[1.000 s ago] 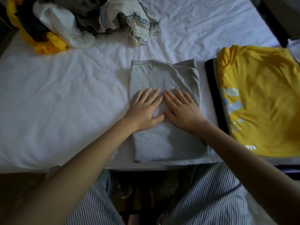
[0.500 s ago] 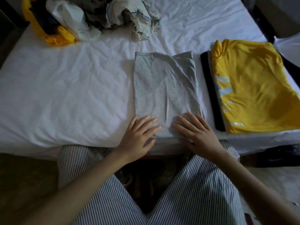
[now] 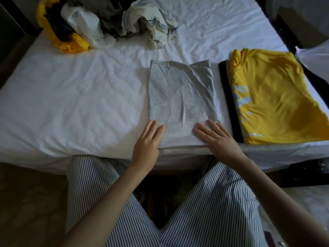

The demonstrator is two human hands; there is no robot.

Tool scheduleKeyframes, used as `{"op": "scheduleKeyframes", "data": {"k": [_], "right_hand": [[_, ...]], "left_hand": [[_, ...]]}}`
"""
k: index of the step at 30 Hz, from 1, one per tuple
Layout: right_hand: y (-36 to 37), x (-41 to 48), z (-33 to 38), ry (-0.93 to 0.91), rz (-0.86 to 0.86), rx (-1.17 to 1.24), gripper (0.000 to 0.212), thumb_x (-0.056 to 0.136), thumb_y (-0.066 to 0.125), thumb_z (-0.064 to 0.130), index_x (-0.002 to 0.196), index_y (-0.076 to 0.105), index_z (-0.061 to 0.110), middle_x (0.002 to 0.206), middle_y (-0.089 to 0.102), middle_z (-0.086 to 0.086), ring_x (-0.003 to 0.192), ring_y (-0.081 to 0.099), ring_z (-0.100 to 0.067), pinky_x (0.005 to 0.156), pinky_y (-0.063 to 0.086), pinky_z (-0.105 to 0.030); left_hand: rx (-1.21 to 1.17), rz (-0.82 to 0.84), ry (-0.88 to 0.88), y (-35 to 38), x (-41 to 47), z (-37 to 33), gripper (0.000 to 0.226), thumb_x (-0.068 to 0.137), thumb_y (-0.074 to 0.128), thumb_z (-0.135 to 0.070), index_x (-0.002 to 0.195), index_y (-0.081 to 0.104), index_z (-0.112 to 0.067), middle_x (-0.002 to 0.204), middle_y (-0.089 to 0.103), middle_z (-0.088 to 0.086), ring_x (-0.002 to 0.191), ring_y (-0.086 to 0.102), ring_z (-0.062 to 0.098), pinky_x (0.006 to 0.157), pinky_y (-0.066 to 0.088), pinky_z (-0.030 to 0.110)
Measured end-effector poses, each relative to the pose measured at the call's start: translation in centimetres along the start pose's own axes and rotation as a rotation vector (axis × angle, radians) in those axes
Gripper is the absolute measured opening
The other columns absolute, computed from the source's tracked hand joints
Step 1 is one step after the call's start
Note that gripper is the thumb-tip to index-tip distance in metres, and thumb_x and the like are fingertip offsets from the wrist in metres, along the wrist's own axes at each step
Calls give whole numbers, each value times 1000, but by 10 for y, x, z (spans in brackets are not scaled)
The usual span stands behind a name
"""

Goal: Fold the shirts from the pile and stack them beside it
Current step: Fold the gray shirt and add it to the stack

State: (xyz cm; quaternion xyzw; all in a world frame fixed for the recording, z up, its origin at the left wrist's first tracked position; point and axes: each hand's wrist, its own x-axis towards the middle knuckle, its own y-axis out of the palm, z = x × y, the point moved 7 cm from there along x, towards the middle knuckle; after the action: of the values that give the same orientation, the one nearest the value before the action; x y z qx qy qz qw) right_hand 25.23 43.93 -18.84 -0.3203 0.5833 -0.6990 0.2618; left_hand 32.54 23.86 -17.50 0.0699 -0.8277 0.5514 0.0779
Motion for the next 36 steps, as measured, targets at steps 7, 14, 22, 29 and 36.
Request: {"op": "scheduleKeyframes", "data": {"k": [7,14,22,29,36], "right_hand": [[9,-6,-6,33,108,12,67,78,35,11,144,30,24,148,33,1,139,21,-28,115,4,-31],[-44,41,18,-24,36,20,66,77,33,59,120,65,21,126,63,-4,123,52,-38,106,31,-40],[2,64,-26,422,205,135,53,100,18,46,151,12,30,159,3,8,146,-3,-14,117,0,-37],[-11,77,-32,407,109,171,48,99,23,45,136,45,24,147,37,6,141,24,-15,111,19,-44],[-39,129,-27,368,-101,129,53,97,25,40,142,41,19,151,34,-4,144,21,-22,115,8,-36]], "left_hand": [[117,178,92,7,-10,15,68,74,25,-6,137,48,-8,143,46,13,135,36,26,105,39,42],[178,358,68,-26,39,-40,75,83,33,-65,147,33,-27,158,20,0,147,6,20,116,3,36],[232,304,-46,28,90,-1,55,100,24,-48,151,8,-35,161,3,-4,147,0,18,117,-2,37],[193,331,-253,-5,78,71,56,100,24,-50,151,13,-32,160,7,-6,147,3,15,117,2,39],[192,162,-86,-5,136,10,52,101,32,-36,150,26,-18,160,12,4,147,6,19,116,6,34]]}}
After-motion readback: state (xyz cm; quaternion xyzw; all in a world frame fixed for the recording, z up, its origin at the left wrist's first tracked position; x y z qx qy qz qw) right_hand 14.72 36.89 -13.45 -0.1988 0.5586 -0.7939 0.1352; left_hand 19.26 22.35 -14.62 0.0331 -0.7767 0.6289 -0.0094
